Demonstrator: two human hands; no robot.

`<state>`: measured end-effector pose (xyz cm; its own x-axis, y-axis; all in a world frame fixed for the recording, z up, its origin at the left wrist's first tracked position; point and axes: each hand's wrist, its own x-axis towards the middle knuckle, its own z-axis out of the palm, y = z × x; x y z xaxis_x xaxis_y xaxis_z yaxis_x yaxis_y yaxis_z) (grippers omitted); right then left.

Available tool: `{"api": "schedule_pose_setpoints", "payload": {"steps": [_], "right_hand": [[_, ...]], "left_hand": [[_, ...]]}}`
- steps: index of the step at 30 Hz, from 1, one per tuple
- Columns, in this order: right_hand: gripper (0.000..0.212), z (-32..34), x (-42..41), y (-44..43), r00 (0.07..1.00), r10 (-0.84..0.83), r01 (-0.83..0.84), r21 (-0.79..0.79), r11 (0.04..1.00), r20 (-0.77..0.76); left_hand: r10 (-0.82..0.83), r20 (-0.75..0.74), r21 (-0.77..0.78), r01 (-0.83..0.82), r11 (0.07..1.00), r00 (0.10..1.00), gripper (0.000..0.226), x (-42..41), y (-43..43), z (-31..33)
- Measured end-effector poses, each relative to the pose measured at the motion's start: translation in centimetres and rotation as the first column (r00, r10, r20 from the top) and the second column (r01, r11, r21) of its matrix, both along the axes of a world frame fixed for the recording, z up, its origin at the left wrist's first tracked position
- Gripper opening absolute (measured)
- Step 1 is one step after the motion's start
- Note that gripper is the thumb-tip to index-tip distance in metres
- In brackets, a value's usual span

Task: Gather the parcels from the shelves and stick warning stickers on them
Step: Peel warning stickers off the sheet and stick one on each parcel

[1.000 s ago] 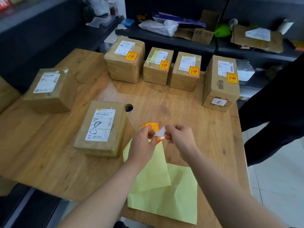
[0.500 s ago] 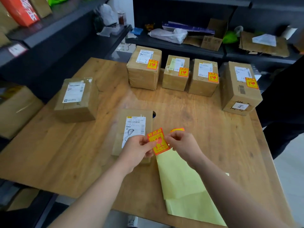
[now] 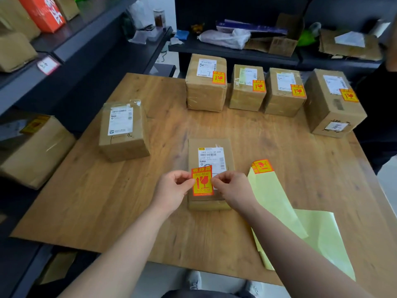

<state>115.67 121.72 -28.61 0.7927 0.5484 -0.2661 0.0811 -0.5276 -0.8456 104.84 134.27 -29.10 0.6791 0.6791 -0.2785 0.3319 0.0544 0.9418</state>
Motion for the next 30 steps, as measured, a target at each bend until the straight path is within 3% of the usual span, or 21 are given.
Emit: {"api": "schedule_pose_setpoints", "payload": {"steps": [10,30], "right_hand": [[0.013,-1.1,-0.3,1.2,0.991,0.026,-0.003,-0.172,0.985,0.134],[0.014,-1.2,-0.6,1.2,0.976,0.065,-0.017,-0.223,0.975,0.209]], "left_hand": [[-0.049,-0.099,0.222,0.070,0.972,0.994,0.026,-0.6,0.9,-1.0],[-0.028,-0.156,0.266,0.070,0.961,0.987,0.028,-0.3,1.1,-1.5]]}}
